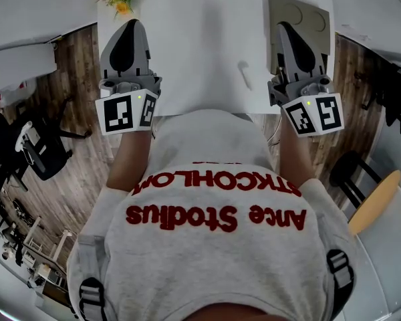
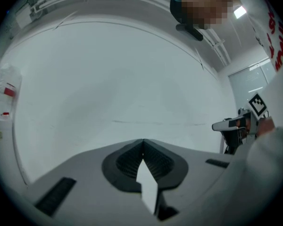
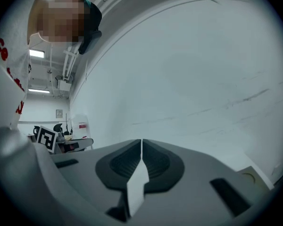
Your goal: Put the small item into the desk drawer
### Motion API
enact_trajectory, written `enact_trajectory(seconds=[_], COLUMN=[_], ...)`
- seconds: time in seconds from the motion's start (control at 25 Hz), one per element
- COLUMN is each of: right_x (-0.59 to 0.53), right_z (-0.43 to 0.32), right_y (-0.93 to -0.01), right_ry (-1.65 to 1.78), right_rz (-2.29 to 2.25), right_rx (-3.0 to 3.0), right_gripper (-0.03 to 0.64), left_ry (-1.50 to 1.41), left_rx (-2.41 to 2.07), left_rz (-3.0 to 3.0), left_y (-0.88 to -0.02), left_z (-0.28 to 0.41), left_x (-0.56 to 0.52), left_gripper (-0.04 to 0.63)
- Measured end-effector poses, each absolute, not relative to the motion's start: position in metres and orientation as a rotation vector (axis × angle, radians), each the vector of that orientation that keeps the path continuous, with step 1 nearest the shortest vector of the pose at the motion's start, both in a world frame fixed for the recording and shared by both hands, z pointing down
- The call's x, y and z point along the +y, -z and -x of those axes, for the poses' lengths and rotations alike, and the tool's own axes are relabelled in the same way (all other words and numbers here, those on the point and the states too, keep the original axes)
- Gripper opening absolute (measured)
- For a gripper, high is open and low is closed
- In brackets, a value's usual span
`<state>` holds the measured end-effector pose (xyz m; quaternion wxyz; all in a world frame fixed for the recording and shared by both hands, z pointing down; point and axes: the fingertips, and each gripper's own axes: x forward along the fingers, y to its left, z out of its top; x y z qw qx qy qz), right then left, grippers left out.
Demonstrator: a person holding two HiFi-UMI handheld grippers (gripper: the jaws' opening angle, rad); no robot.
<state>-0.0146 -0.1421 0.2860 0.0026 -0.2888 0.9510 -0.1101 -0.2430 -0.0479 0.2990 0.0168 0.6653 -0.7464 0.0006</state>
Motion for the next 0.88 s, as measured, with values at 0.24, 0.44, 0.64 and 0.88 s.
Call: enact_trajectory(seconds=[0.24, 0.44, 0.64, 0.88], right_x=[-0.134, -0.123, -0.107, -0.082], right_z=[0.005, -0.005, -0.012, -0.025], right_y=[-0.333, -0.383, -0.439, -0.500], right_ry=[0.417, 0.539, 0.644, 0.779], right_rz=[0.967, 0.998, 1.054, 1.047], right_rx=[3.075, 3.144, 3.239, 3.379], right_gripper=[0.011, 0.011, 0.012, 0.086], left_ry=[-0.089, -0.142, -0.166, -0.207], left_rx=[-2.254, -2.192, -2.128, -2.081], left_rz=[-2.072, -2.051, -2.014, -1.974], left_y=[-0.331, -0.364, -0.395, -0.427], left_z=[0.230, 0.220, 0.210, 0.204], left_x=[-0.046, -0.046, -0.040, -0.031], left_gripper=[0.008, 0.008, 0.008, 0.008])
